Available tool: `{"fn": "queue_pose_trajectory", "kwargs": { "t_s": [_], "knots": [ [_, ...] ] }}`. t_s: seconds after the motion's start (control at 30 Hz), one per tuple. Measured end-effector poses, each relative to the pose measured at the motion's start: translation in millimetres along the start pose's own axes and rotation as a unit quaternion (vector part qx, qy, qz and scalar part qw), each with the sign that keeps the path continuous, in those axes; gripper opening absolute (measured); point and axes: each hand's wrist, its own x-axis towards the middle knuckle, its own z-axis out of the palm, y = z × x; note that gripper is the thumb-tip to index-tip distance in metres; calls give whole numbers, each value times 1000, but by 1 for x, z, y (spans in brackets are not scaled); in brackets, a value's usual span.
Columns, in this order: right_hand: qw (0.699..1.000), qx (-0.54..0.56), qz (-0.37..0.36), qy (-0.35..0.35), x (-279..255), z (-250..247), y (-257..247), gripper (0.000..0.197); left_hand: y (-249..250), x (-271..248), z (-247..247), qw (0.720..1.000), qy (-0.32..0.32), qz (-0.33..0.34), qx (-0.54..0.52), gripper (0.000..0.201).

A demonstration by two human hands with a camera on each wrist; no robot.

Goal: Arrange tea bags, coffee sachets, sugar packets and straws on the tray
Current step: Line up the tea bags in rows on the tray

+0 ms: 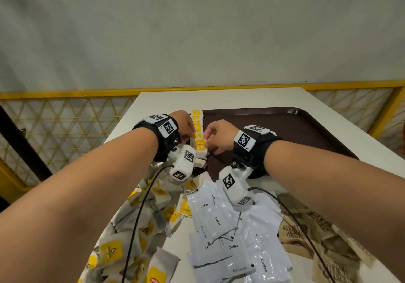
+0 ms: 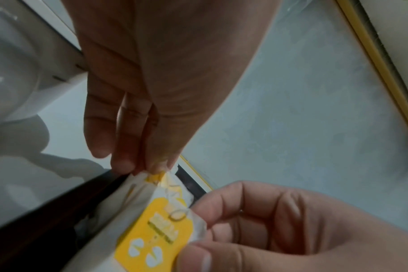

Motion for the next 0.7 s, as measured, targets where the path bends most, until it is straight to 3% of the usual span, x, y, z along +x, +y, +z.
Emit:
{"fn": "queue_pose_trajectory", "kwargs": {
  "t_s": [0.1, 0.23, 0.47, 0.7],
  "knots": [
    [1000, -5, 9, -1, 2, 4, 0, 24, 2, 1, 1, 999, 6, 3, 33, 17],
    [997, 70, 37, -21, 3, 4, 4, 24, -1, 1, -7, 999, 33, -12, 35, 17],
    [993, 109, 39, -31, -2, 2, 3, 23, 2, -7, -11, 993, -58, -10, 105, 24],
    [989, 140, 42, -24, -5, 2, 3, 23, 11, -9, -9, 981, -86, 16, 172, 24]
  ]
}}
